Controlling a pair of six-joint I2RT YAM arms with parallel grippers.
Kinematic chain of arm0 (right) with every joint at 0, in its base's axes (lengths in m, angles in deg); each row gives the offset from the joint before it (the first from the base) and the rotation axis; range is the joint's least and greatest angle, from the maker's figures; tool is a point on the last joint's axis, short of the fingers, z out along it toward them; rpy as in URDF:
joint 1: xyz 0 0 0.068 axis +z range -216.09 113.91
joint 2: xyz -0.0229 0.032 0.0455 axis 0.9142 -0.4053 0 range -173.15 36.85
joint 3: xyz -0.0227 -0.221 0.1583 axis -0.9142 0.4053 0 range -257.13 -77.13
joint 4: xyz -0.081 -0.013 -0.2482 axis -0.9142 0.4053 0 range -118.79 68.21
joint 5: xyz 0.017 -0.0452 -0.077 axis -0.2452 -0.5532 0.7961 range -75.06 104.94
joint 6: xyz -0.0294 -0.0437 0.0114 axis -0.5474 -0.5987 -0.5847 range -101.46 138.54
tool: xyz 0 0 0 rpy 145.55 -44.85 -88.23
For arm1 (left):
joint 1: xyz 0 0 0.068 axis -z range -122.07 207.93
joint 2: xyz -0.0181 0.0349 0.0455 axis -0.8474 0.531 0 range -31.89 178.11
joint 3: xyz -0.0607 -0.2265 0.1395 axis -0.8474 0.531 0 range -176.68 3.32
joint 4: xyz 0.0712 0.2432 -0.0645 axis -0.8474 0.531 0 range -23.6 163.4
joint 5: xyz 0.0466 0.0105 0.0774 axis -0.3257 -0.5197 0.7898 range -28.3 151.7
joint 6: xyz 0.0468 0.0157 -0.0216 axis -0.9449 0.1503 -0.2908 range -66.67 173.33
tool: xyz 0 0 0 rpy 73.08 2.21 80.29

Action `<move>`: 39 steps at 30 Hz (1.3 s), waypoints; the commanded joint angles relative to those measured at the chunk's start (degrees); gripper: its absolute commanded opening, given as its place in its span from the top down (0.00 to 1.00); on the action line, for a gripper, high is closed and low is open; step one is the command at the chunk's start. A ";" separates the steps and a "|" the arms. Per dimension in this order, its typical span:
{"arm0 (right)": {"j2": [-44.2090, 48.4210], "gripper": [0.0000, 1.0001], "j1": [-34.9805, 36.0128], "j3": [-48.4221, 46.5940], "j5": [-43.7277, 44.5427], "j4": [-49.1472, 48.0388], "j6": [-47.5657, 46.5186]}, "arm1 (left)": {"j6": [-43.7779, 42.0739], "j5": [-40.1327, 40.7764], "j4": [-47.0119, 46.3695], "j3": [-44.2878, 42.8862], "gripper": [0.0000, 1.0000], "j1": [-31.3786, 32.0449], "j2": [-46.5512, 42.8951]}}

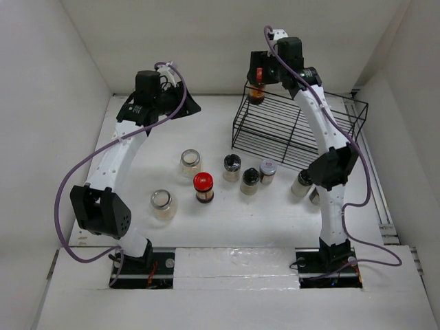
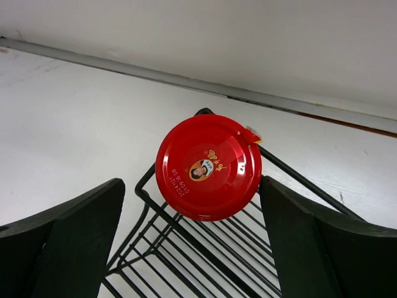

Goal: Organize the condiment bottles

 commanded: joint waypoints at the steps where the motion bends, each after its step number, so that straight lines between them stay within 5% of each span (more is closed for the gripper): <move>1: 3.72 0.05 0.11 -2.69 -0.91 -5.51 1.08 | -0.78 0.03 -0.86 -2.49 0.62 0.37 -0.72; 5: 10.81 0.13 0.11 1.33 0.93 -7.17 -0.58 | -0.25 2.04 -1.39 -2.49 0.62 0.37 -0.72; 8: 18.73 0.44 1.94 9.67 2.87 -12.59 -2.69 | 1.06 5.65 -0.69 -3.11 0.65 0.37 -0.72; 9: 24.41 0.72 2.83 16.92 2.87 -14.10 -4.35 | 1.59 7.05 -0.68 -3.80 0.66 0.37 -0.72; 10: 27.17 0.81 3.79 20.91 1.83 -15.60 -5.06 | 3.16 9.76 -0.07 -3.81 0.66 0.37 -0.72; 12: 34.88 0.95 7.57 34.74 -0.46 -20.52 -5.60 | 5.02 12.33 -0.07 -4.34 0.66 0.37 -0.72; 15: 39.40 0.97 14.57 45.53 -5.38 -22.56 -5.60 | 6.08 13.66 -0.68 -4.34 0.69 0.37 -2.03; 18: 40.64 0.68 22.31 53.46 -8.47 -19.76 -7.96 | 6.08 18.65 -1.21 -4.34 0.85 0.37 -3.97; 19: 40.64 0.38 24.26 55.65 -9.25 -19.05 -10.50 | 6.08 20.49 -0.17 -4.95 0.91 0.37 -4.76; 23: 41.26 0.04 31.92 60.48 -7.94 -18.51 -13.60 | 6.78 27.97 2.73 -6.18 1.00 0.37 -6.87; 25: 41.26 0.00 33.41 62.08 -8.91 -19.22 -13.60 | 6.25 28.51 3.27 -7.41 0.95 0.37 -6.87; 29: 37.40 0.00 34.12 63.48 -8.38 -17.81 -12.81 | 5.64 27.98 4.06 -5.75 0.59 0.37 -8.54; 31: 35.99 0.00 34.65 64.89 -7.16 -18.42 -12.28 | 5.12 29.11 4.06 -5.74 0.49 0.37 -10.12; 39: 28.69 0.00 35.96 62.79 -9.87 -21.33 -12.81 | 3.09 31.06 5.21 -8.29 0.46 0.37 -10.13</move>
